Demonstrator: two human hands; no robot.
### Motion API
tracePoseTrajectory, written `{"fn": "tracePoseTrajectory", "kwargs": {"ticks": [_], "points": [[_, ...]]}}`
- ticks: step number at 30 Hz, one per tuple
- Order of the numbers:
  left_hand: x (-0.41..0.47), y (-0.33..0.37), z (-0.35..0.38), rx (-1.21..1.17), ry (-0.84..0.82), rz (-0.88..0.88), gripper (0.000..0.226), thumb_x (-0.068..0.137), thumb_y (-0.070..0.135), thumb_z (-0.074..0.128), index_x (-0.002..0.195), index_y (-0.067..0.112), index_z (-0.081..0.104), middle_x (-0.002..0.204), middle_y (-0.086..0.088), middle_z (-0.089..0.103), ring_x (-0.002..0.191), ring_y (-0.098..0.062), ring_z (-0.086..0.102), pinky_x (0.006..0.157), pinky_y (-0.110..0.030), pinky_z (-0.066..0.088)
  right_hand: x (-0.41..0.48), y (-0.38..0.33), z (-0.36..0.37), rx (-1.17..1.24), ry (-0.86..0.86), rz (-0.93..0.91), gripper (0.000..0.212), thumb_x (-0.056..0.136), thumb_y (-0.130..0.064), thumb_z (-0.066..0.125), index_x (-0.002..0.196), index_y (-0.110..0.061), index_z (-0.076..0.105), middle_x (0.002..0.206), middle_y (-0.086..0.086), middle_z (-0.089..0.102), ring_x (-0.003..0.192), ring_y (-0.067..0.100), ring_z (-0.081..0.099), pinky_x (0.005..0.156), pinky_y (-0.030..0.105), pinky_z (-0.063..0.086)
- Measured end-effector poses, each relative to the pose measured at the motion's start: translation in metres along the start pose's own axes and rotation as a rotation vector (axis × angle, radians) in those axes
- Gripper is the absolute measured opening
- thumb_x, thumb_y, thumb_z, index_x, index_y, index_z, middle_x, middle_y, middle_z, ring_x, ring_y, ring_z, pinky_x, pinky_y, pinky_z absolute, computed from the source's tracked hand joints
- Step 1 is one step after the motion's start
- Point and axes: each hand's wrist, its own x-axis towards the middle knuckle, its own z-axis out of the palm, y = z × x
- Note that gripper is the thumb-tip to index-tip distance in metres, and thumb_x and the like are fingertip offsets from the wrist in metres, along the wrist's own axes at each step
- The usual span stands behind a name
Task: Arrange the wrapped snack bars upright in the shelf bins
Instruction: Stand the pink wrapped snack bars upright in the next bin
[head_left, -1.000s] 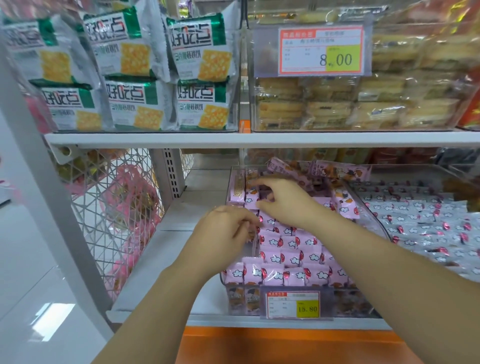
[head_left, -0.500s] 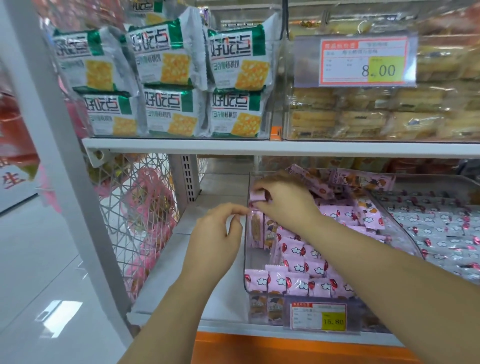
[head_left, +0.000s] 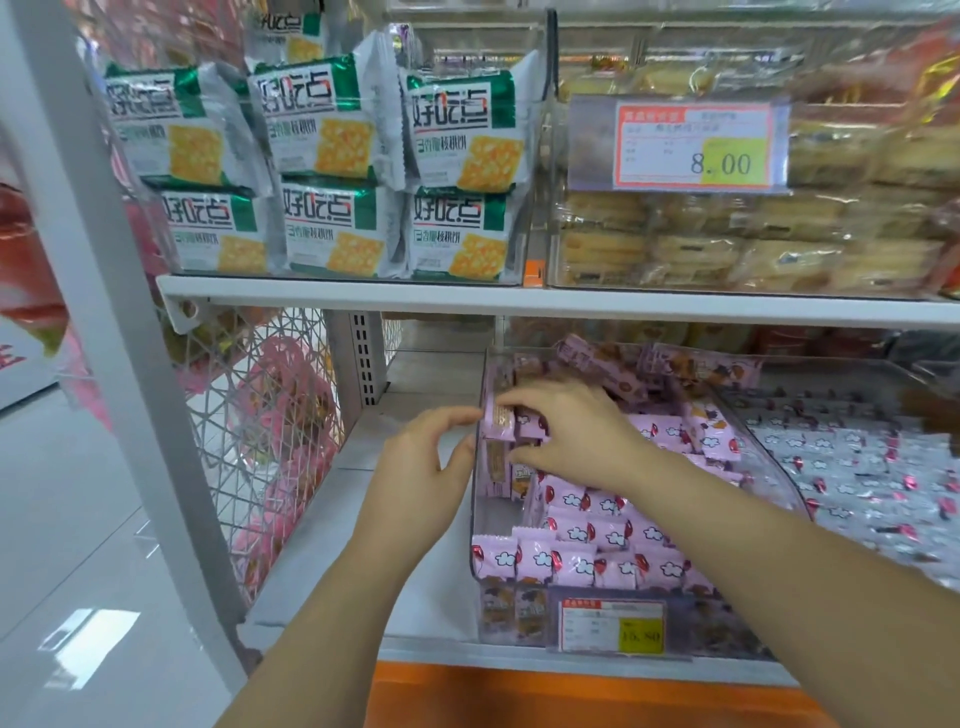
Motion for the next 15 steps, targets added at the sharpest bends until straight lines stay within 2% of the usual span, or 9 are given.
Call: {"fn": "tracePoseTrajectory", "kwargs": {"ticks": [3,6,7,9,13,15], "points": [[0.001,-0.006,0.001,0.005,-0.016,-0.021,0.026,0.092,0.01,0.054,0.108,0.029,0.062,0.096,0.032,0.052,0.086,0.016,0.046,0.076,0.008,0.027,0.012,0.001,0.009,-0.066,0.01,-0.01,0.057,0.071,-0.045,0.073,0.124,-0.03,0.055,0.126,-0.006,0.057,0.118,0.021,0.047,0.095,0.036,0.04],[0.002,-0.011,0.001,0.005,-0.027,-0.015,0.027,0.092,0.011,0.054,0.104,0.034,0.06,0.095,0.036,0.05,0.088,0.018,0.045,0.075,0.009,0.025,0.022,-0.001,0.014,-0.086,0.103,-0.017,0.035,0.075,-0.037,0.069,0.109,-0.03,0.063,0.109,-0.004,0.063,0.108,0.023,0.053,0.085,0.031,0.043],[0.002,-0.012,0.001,0.002,-0.029,-0.015,0.026,0.092,0.011,0.054,0.105,0.033,0.061,0.095,0.037,0.049,0.088,0.018,0.045,0.075,0.009,0.025,0.023,0.0,0.015,-0.046,0.141,-0.014,0.029,0.078,-0.034,0.068,0.106,-0.029,0.064,0.101,-0.004,0.065,0.103,0.024,0.055,0.081,0.031,0.045],[0.003,-0.013,0.0,-0.005,-0.024,-0.018,0.026,0.092,0.012,0.054,0.107,0.031,0.061,0.096,0.037,0.048,0.088,0.019,0.046,0.076,0.009,0.025,0.018,0.0,0.012,0.073,0.21,0.012,0.03,0.083,-0.031,0.066,0.113,-0.026,0.065,0.089,-0.004,0.066,0.093,0.023,0.06,0.077,0.031,0.049],[0.004,-0.009,-0.002,-0.049,0.011,0.013,0.033,0.091,0.009,0.054,0.105,0.039,0.054,0.1,0.037,0.049,0.092,0.019,0.048,0.079,0.009,0.025,-0.003,0.002,-0.006,0.23,0.422,0.01,0.034,0.088,-0.023,0.065,0.12,-0.013,0.064,0.082,0.004,0.069,0.078,0.022,0.064,0.069,0.02,0.04],[0.004,-0.003,-0.004,-0.069,0.022,0.058,0.036,0.091,0.01,0.056,0.109,0.04,0.053,0.103,0.036,0.05,0.096,0.025,0.045,0.081,0.008,0.026,-0.014,0.0,-0.018,0.287,0.46,0.004,0.033,0.088,-0.022,0.064,0.12,-0.011,0.063,0.091,0.008,0.07,0.086,0.023,0.063,0.076,0.025,0.045]]}}
